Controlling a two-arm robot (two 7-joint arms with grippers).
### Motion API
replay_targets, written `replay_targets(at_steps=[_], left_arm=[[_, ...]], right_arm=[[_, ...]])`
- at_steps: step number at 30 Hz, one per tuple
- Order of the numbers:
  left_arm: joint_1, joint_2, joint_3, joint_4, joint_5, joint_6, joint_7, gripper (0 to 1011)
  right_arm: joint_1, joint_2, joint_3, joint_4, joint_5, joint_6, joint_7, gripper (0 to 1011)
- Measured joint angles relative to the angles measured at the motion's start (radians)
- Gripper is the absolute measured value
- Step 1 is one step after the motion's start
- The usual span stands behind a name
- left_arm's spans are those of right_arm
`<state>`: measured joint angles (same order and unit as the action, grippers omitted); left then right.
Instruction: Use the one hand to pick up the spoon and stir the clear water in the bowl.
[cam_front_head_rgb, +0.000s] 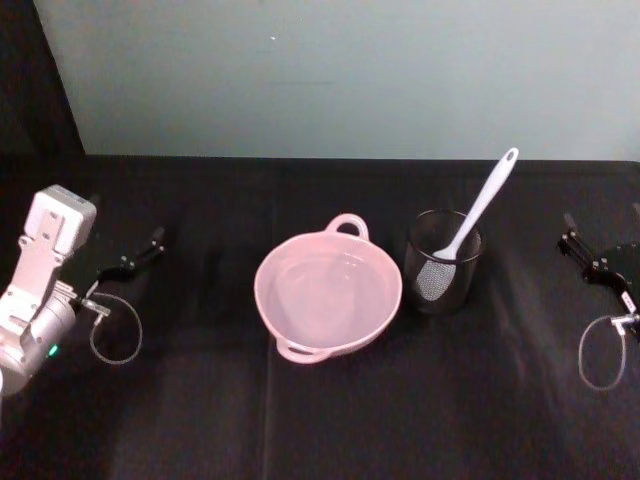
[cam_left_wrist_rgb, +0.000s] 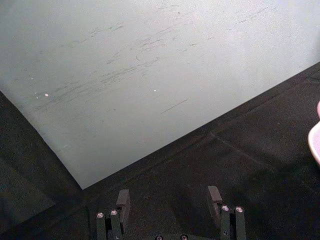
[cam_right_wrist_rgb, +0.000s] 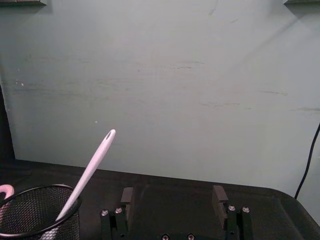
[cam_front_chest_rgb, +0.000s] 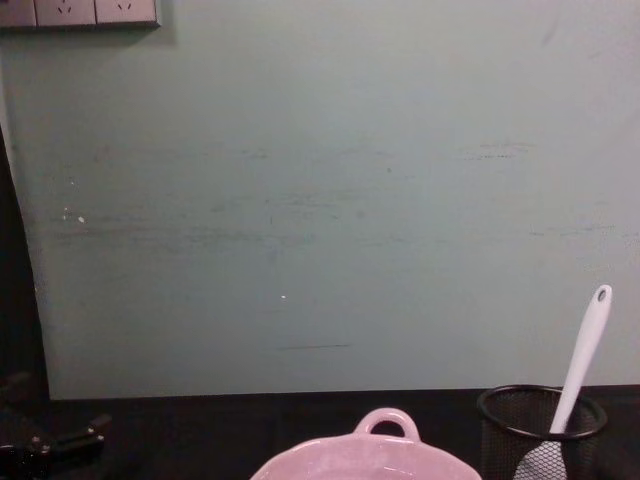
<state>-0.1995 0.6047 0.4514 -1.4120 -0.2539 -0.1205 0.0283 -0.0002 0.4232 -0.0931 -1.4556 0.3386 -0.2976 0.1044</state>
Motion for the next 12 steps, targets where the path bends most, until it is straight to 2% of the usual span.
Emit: replay_targets(at_steps=[12], left_arm=[[0.000,0.000,0.000,0.000,0.000,0.000,0.000,1011]], right_arm=[[-0.001,0.003,-0.001,-0.005,0.000,0.003,0.000,1002]])
